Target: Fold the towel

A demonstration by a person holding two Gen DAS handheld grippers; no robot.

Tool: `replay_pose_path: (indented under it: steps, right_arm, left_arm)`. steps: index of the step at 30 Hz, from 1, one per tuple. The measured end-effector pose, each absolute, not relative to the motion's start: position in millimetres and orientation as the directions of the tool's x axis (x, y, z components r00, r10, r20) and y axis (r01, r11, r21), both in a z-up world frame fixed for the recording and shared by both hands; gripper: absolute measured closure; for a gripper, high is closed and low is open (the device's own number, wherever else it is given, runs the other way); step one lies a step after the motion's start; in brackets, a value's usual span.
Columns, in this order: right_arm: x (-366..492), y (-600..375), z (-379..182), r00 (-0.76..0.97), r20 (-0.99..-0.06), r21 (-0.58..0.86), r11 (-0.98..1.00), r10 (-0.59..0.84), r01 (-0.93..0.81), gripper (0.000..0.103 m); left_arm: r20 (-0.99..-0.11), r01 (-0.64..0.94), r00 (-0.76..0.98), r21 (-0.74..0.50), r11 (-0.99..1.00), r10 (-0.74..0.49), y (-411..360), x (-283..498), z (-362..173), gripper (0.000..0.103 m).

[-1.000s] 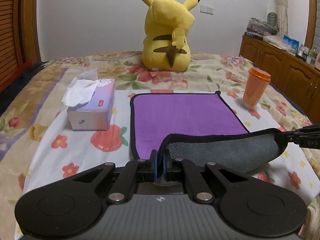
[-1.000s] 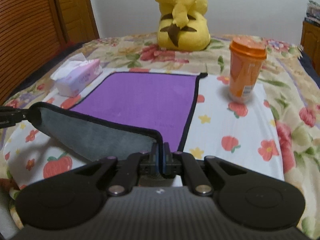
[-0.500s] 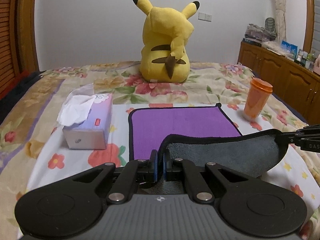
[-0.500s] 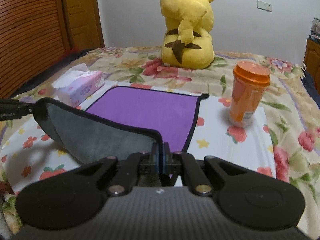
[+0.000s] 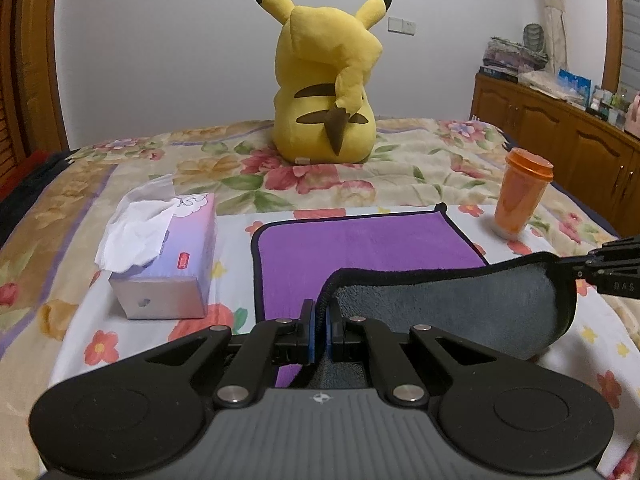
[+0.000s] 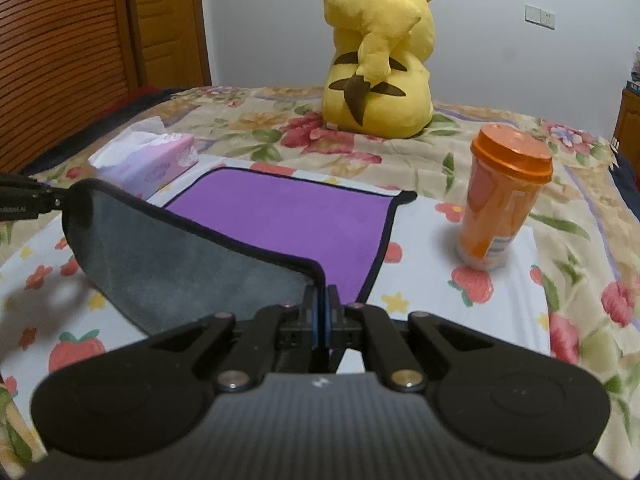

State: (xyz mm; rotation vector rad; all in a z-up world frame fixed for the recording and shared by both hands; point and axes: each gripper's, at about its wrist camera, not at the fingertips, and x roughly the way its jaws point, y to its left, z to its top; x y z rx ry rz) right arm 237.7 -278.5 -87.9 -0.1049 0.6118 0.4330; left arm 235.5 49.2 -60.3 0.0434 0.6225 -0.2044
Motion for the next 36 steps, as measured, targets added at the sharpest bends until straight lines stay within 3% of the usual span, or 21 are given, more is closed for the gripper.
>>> replay_pose_path:
  steps: [22, 36]
  right_arm:
    - [265.2, -276.3, -85.5, 0.753, -0.545, 0.004, 0.9, 0.368, -0.436, 0.099]
    - [288.1, -259.3, -70.7, 0.792, -0.509, -0.107, 0.888, 0.337, -0.447, 0.1]
  left_arm:
    - [-0.557, 0.222, 0.808, -0.008, 0.975, -0.189, 46.7, 269.5, -62.1, 0.095]
    - [-0.514, 0.2, 0.838, -0.025, 0.98, -0.184, 56.1, 293.4, -43.5, 0.095]
